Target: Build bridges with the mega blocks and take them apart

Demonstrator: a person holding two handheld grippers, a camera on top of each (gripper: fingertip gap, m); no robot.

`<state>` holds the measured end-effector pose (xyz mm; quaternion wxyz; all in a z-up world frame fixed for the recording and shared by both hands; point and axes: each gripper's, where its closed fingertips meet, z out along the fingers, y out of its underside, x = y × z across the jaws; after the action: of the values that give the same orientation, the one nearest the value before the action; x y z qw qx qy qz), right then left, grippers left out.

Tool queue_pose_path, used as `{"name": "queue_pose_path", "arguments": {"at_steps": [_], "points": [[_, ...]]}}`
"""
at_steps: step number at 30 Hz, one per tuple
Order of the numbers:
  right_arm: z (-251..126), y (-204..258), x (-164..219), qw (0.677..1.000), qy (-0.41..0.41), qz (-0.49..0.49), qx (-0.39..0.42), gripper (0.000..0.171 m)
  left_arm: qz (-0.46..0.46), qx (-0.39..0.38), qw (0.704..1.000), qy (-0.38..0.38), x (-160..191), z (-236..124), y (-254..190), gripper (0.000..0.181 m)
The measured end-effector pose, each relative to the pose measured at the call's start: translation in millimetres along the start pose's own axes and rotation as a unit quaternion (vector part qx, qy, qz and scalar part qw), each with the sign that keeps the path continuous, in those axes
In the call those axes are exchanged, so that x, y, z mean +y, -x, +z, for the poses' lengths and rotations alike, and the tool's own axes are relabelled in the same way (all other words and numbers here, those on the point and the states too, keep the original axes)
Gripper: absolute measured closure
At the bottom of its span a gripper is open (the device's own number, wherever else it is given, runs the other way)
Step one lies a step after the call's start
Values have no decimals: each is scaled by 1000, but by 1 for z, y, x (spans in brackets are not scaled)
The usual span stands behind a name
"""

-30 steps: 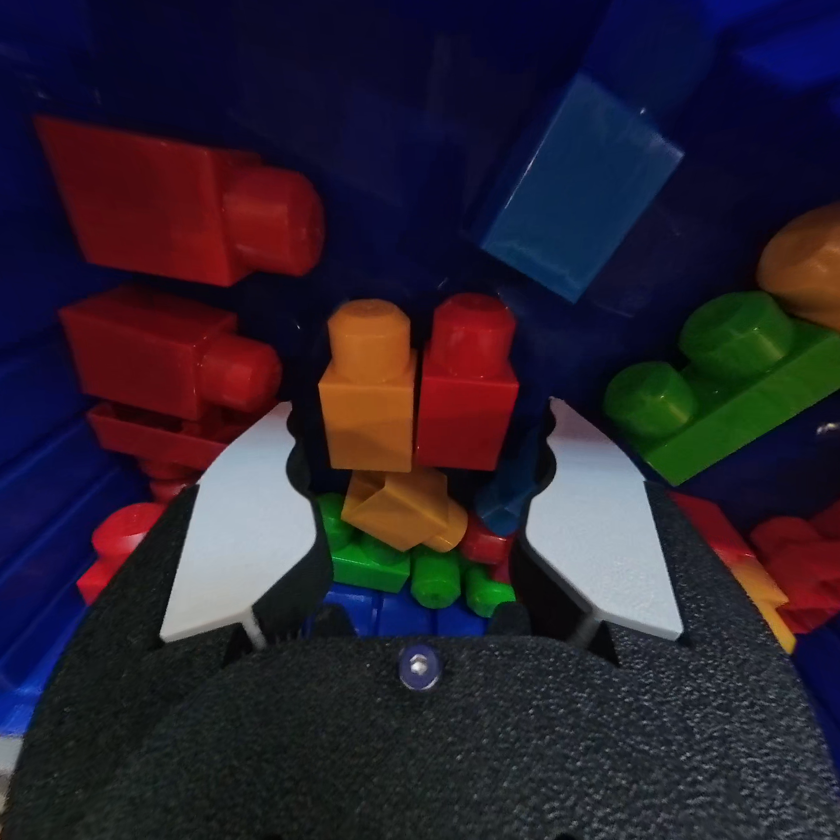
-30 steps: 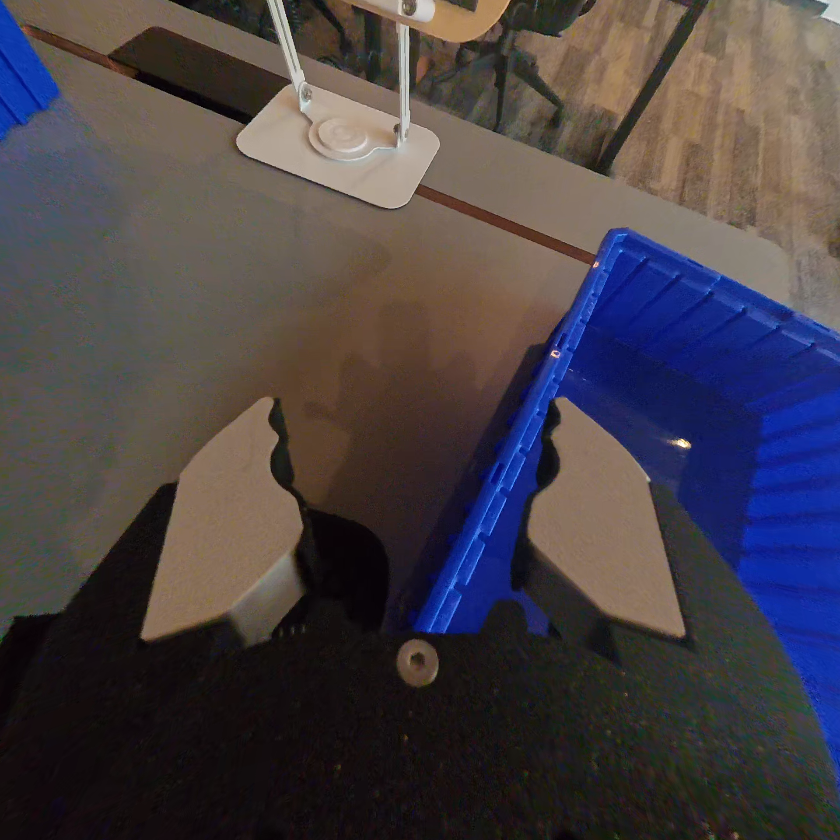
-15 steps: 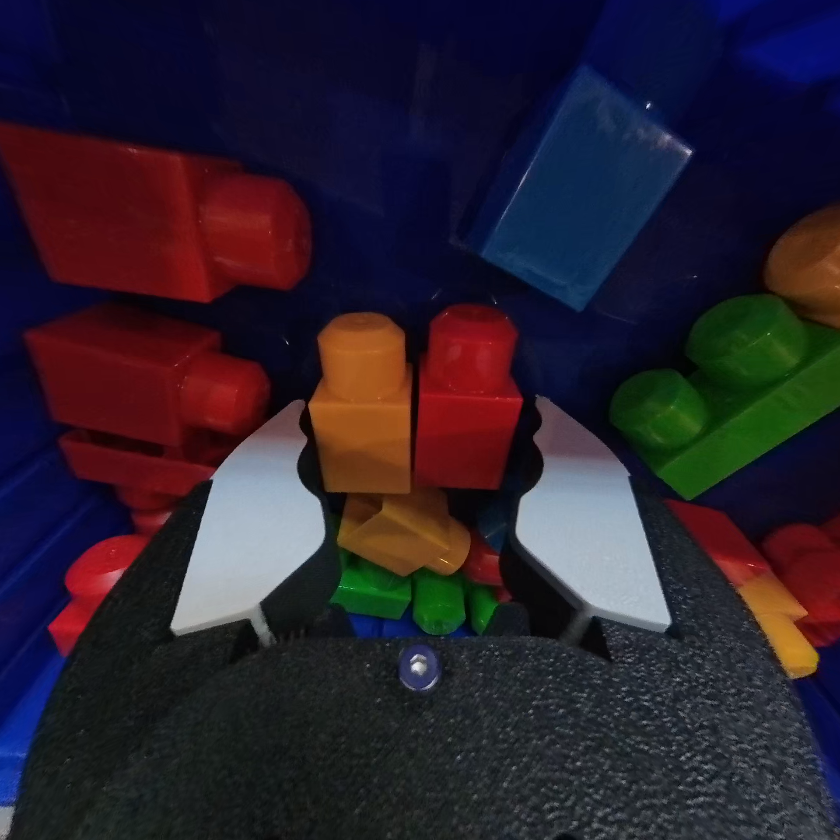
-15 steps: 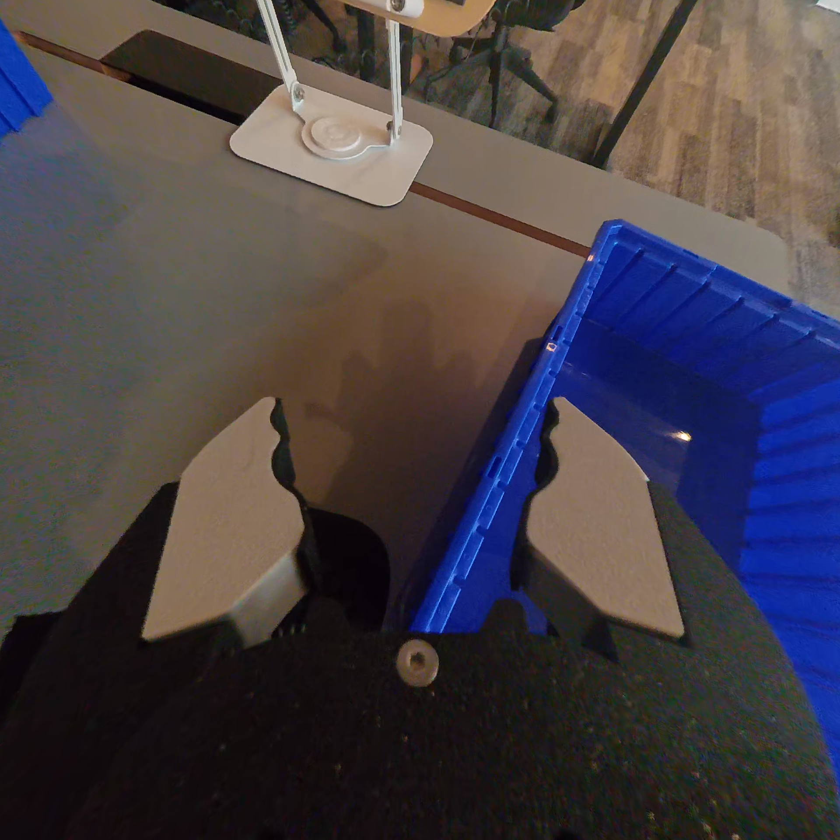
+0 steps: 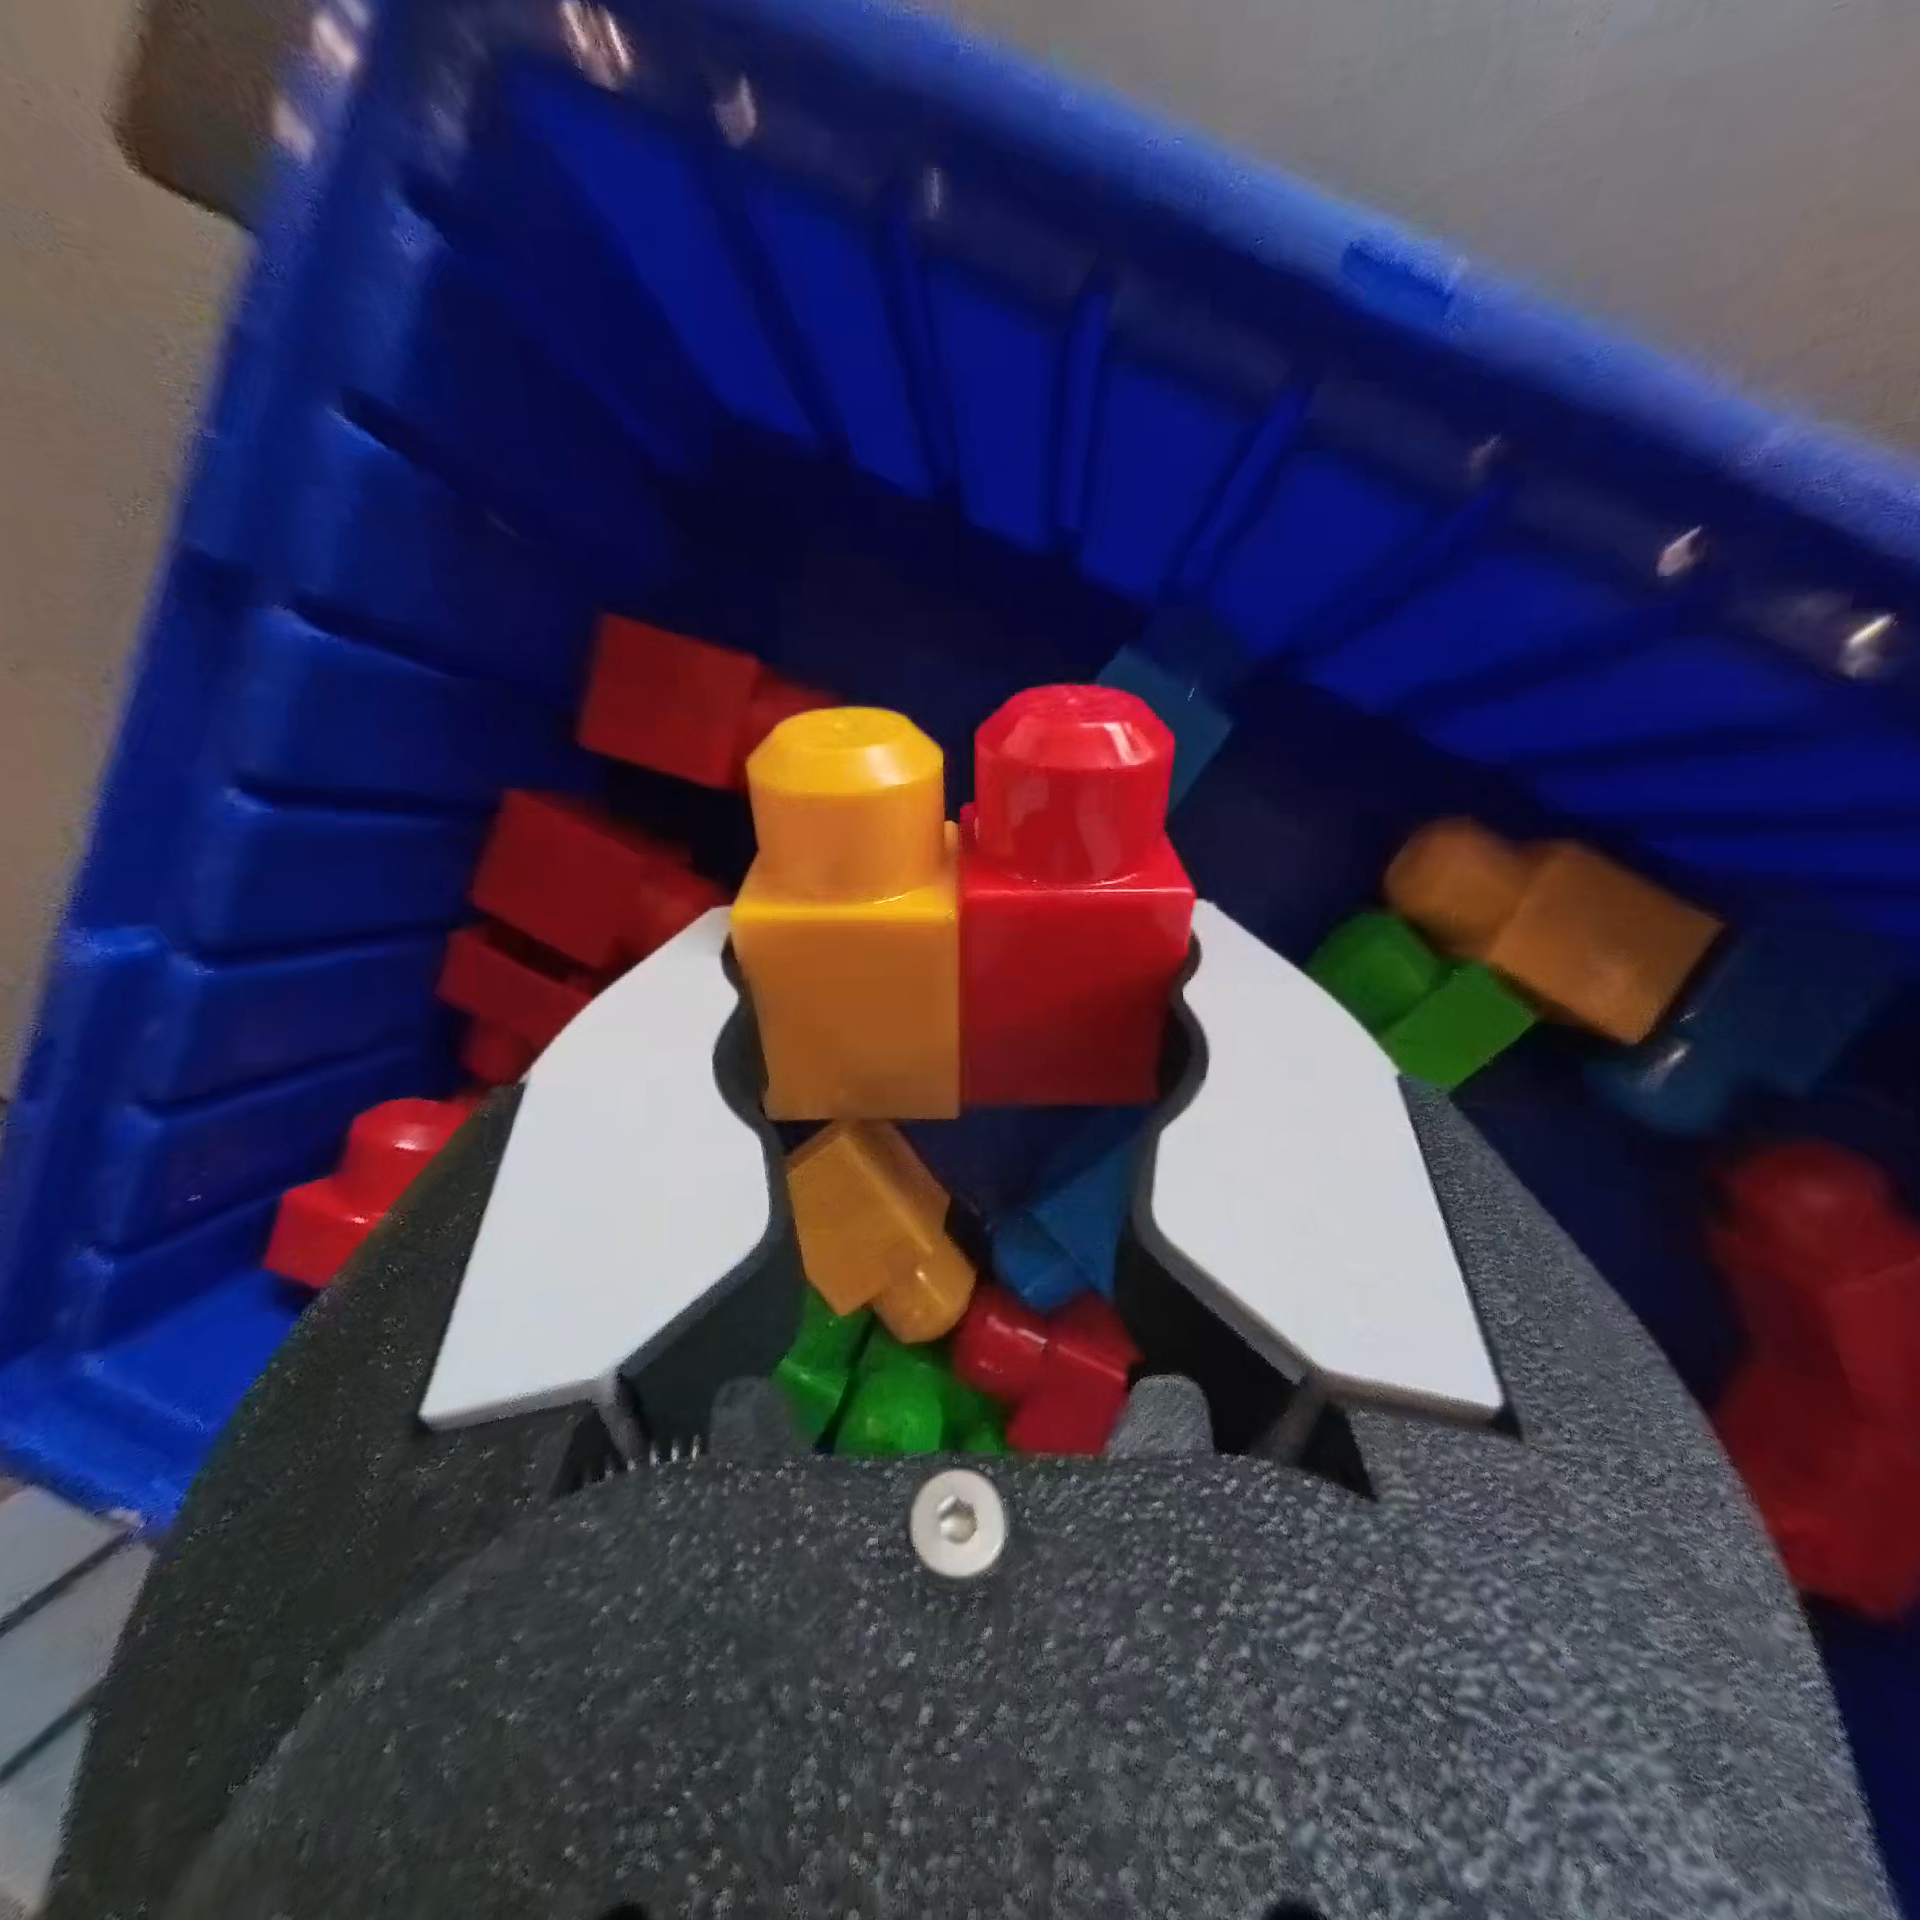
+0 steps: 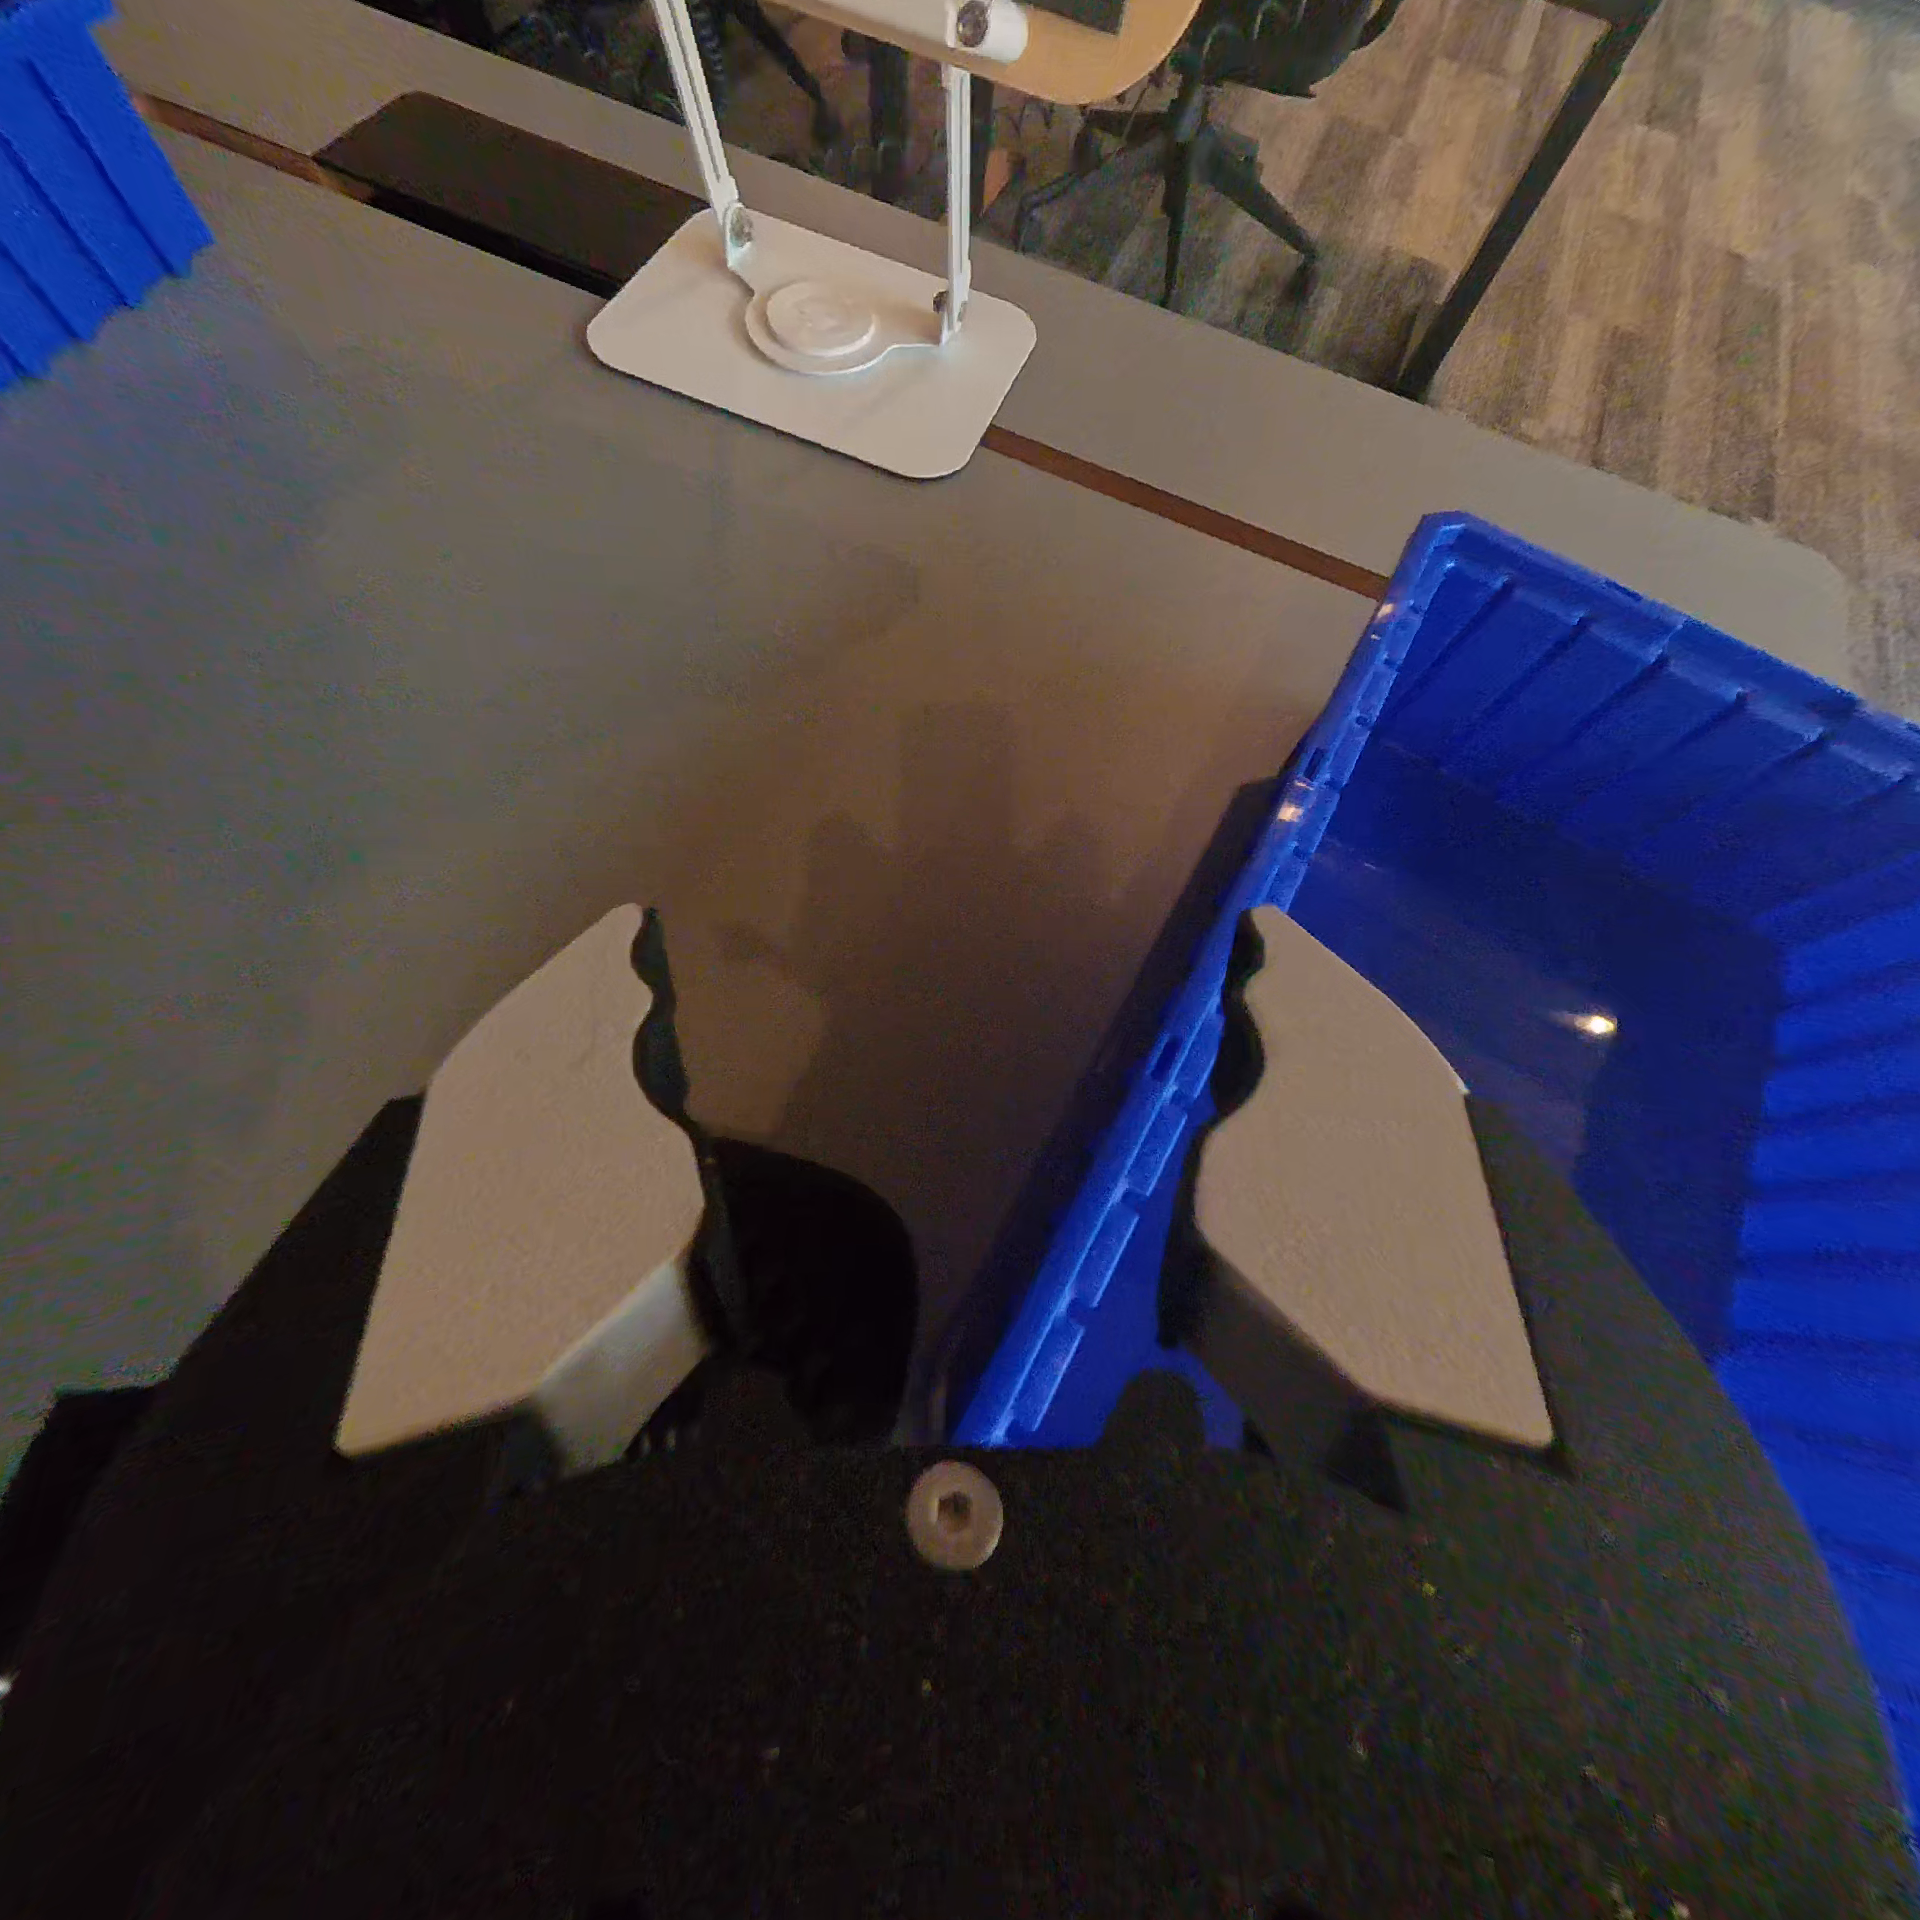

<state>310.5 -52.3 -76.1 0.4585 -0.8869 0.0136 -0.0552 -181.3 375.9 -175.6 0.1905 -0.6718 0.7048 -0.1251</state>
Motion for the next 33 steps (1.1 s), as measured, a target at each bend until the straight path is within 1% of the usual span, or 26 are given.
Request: {"name": "queue_pose_path", "arguments": {"at_steps": [3, 5, 6, 11, 13, 16, 19, 26, 31, 33], "points": [[-1, 6, 0, 1000, -5, -6, -13, 72, -21, -43, 995, -83, -27, -33, -4, 106], [-1, 9, -1, 1000, -7, -12, -21, 72, -38, -71, 986, -143, -48, -59, -10, 106], [-1, 11, -1, 1000, -8, -16, -25, 72, -47, -73, 981, -176, -60, -72, -17, 107], [-3, 24, -6, 998, -15, -35, -52, 74, -95, -114, 941, -303, -115, -137, -51, 106], [-6, 29, -8, 997, -20, -43, -61, 74, -116, -140, 922, -341, -130, -160, -63, 105], [-10, 35, -11, 996, -31, -49, -72, 75, -142, -155, 893, -399, -148, -189, -86, 106], [-16, 40, -11, 994, -42, -51, -83, 76, -151, -178, 875, -424, -156, -204, -106, 106], [-33, 46, -14, 992, -72, -48, -96, 79, -163, -188, 839, -484, -163, -224, -156, 107], [-38, 54, -10, 989, -87, -43, -108, 79, -150, -218, 822, -503, -166, -222, -188, 107], [-38, 57, -7, 989, -88, -40, -114, 79, -145, -212, 818, -514, -169, -217, -202, 107]]}}
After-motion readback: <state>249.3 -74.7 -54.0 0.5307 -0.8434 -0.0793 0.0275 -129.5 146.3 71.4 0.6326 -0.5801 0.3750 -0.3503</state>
